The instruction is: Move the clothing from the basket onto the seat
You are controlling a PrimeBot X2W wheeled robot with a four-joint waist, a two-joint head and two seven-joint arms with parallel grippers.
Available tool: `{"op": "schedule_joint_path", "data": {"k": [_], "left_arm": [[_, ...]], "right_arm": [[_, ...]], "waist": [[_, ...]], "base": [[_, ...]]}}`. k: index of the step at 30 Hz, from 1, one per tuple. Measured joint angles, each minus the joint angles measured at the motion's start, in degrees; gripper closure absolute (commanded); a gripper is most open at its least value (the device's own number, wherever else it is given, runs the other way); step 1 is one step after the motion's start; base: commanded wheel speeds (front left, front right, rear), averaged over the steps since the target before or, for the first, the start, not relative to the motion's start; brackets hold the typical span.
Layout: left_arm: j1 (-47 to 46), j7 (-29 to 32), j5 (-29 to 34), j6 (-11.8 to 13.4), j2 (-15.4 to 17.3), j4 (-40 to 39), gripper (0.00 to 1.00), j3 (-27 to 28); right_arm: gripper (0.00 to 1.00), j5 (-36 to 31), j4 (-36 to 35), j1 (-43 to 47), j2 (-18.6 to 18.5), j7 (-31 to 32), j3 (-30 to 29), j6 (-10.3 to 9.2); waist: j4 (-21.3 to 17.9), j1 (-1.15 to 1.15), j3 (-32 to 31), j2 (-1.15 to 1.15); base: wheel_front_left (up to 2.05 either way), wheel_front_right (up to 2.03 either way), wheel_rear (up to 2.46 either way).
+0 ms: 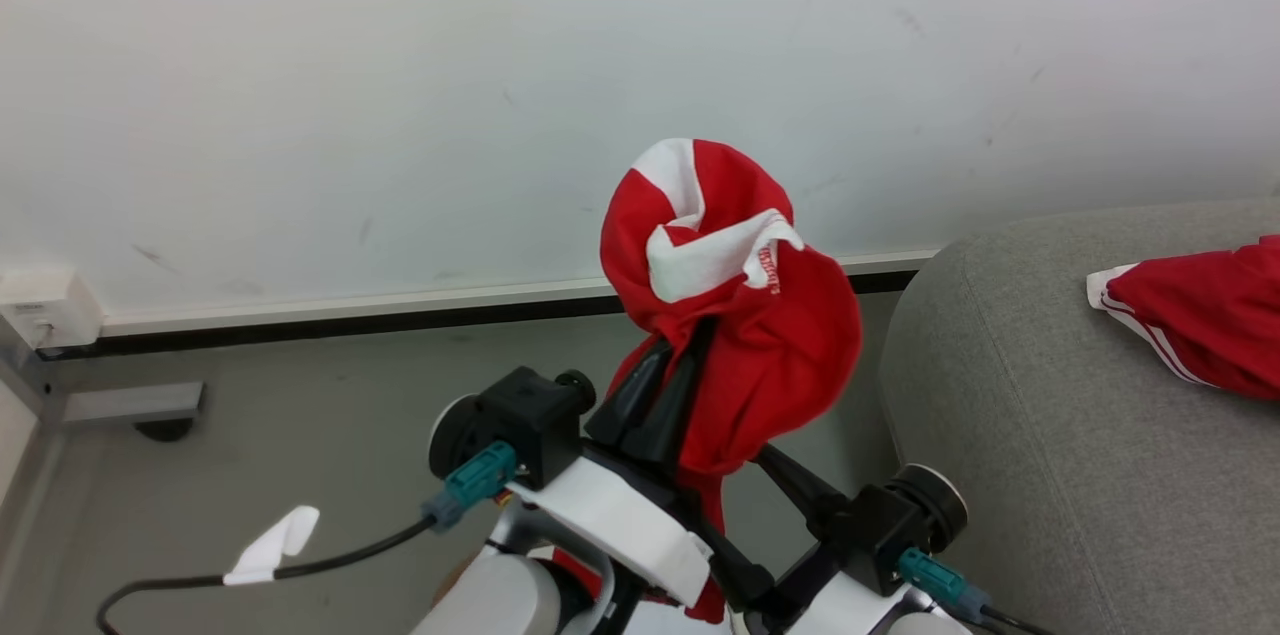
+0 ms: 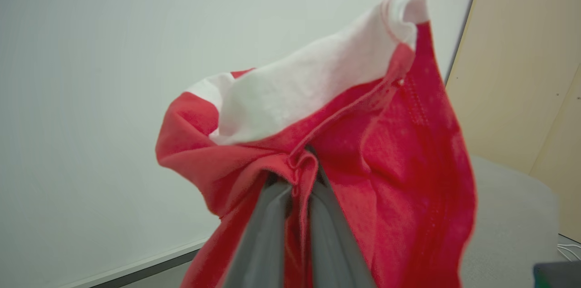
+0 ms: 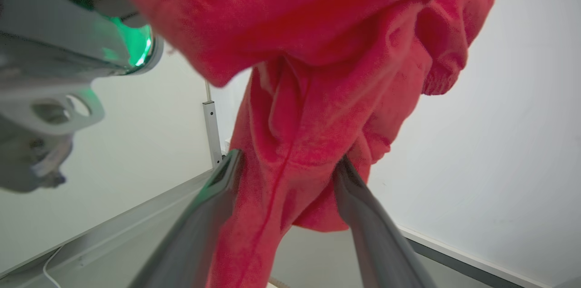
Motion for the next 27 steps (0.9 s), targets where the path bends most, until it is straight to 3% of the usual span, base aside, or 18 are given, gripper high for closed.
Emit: {"op": "schedule_joint_path", "data": {"k": [7, 8, 9, 10, 24, 27], "left_arm": [[-0.55, 0.0, -0.22, -0.21, -1.72, -0.47, 1.0, -2.19], [-0.64, 0.0, -0.26, -0.2, -1.88, -0.4, 1.0, -2.45], [-0.71, -0.01, -0.29, -0.2, -2.04, -0.32, 1.0, -2.61], [-0.75, -0.03, -0.4, -0.2, -2.14, -0.21, 1.0, -2.68], [-0.44, -1.51, -1.16, 1.05, -0.79, 1.98, 0.98, -0.99], [0.01, -1.65, -1.22, 1.3, -0.49, 2.31, 0.72, -0.81]], "right_arm": [[0.0, -0.64, 3.75, -3.08, -0.01, 0.0, -0.63, -0.01], [0.06, -0.47, 4.03, -3.39, 0.0, 0.0, -0.88, -0.01], [0.63, -0.14, 4.2, -3.49, 0.0, 0.0, -1.23, 0.0], [1.0, 0.19, 4.32, -3.52, 0.0, 0.0, -1.66, -0.01], [1.0, 1.74, 2.85, -3.19, -0.01, 0.01, -4.81, -0.01], [1.0, 1.72, 1.88, -2.85, -0.01, 0.0, -5.68, -0.01]], "waist": [[0.31, 0.0, 0.44, 0.0], [0.32, 0.0, 0.5, 0.0], [0.33, 0.0, 0.55, 0.0], [0.34, 0.0, 0.59, 0.0], [-0.83, 0.0, 0.76, 0.0], [-1.1, 0.0, 0.76, 0.0]], "base": [[0.0, 0.0, 0.0], [0.0, 0.0, 0.0], [0.0, 0.0, 0.0], [0.0, 0.0, 0.0], [0.0, 0.0, 0.0], [0.0, 0.0, 0.0]]}}
